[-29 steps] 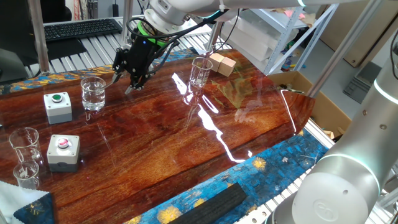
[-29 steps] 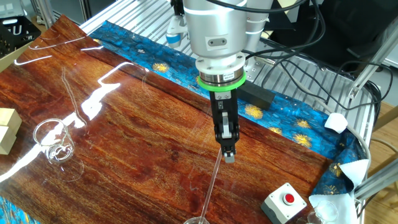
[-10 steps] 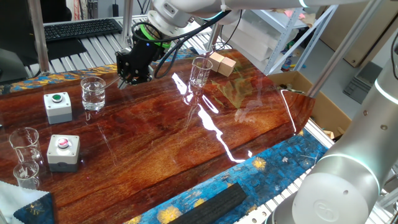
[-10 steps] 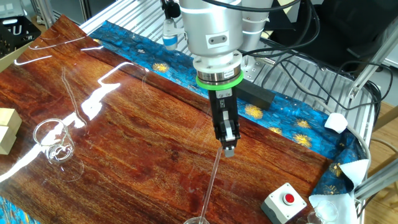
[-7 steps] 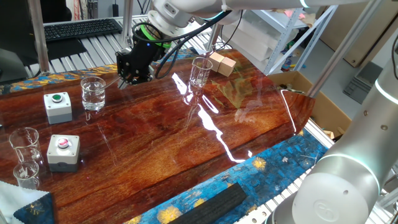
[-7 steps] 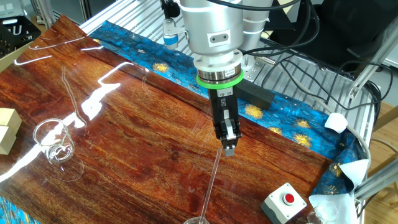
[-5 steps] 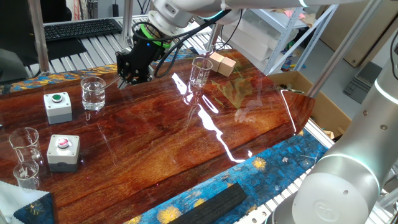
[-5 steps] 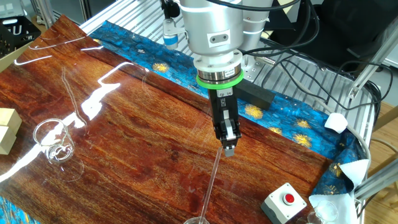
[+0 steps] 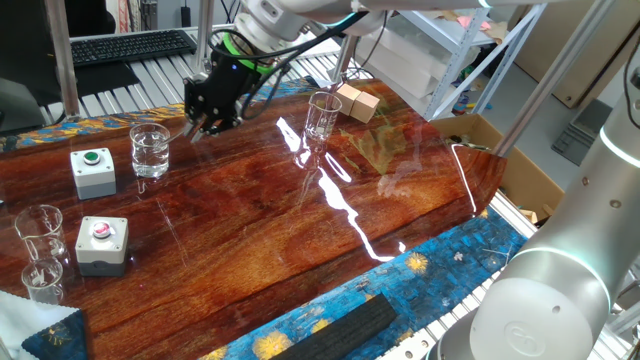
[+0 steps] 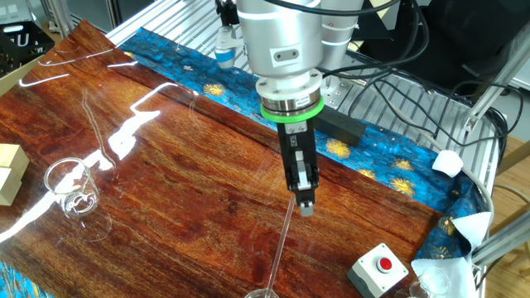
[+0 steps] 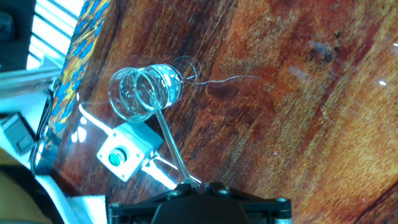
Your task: Stir the beaker with a glass rod
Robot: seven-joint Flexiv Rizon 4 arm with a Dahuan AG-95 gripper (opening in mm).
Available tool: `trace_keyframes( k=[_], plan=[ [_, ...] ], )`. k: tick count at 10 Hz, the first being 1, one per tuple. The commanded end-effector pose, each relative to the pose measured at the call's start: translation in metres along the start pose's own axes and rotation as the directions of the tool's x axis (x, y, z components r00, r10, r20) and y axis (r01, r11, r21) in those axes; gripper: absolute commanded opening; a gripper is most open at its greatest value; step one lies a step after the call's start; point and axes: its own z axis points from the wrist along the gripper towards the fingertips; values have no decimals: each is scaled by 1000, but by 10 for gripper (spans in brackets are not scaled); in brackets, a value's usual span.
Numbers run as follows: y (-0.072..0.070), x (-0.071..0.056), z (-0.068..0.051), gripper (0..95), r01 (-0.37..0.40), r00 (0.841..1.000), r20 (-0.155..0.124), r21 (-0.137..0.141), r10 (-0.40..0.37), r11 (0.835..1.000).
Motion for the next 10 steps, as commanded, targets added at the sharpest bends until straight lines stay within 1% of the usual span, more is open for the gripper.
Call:
trace_keyframes(
  k=[1, 3, 4, 5, 6, 7, 8, 10],
  plan=[
    [2, 1, 0, 570, -19, 1000, 0, -1, 19, 1000],
    [7, 0, 3, 570, -42, 999, 9, -7, 42, 999],
    [13, -3, 7, 570, -47, 999, 19, -25, 47, 999],
    [16, -5, 10, 570, -45, 998, 31, -31, 46, 999],
    [19, -8, 14, 570, -35, 998, 54, -24, 36, 999],
    [23, -13, 18, 570, -21, 996, 87, -24, 23, 999],
    [25, -15, 19, 570, -18, 994, 106, -28, 21, 999],
    [28, -17, 19, 570, -10, 991, 131, -48, 16, 999]
  ],
)
